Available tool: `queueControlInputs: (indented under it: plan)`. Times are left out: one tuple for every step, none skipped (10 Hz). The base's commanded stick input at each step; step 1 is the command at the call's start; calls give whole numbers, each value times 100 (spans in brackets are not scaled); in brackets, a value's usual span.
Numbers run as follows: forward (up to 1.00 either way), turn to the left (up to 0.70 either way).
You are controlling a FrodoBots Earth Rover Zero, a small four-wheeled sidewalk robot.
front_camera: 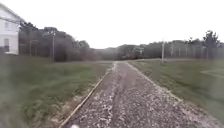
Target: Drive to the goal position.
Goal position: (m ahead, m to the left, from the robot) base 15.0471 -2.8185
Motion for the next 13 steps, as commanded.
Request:
queueControlInputs:
  plan:
    - [68, -3]
    - [68, -9]
    - [68, -27]
    - [68, -34]
    - [68, -34]
    - [68, -34]
    - [68, -34]
    - [68, -30]
    - [68, -9]
    - [68, 0]
    - [68, 0]
    - [68, 0]
    - [68, 0]
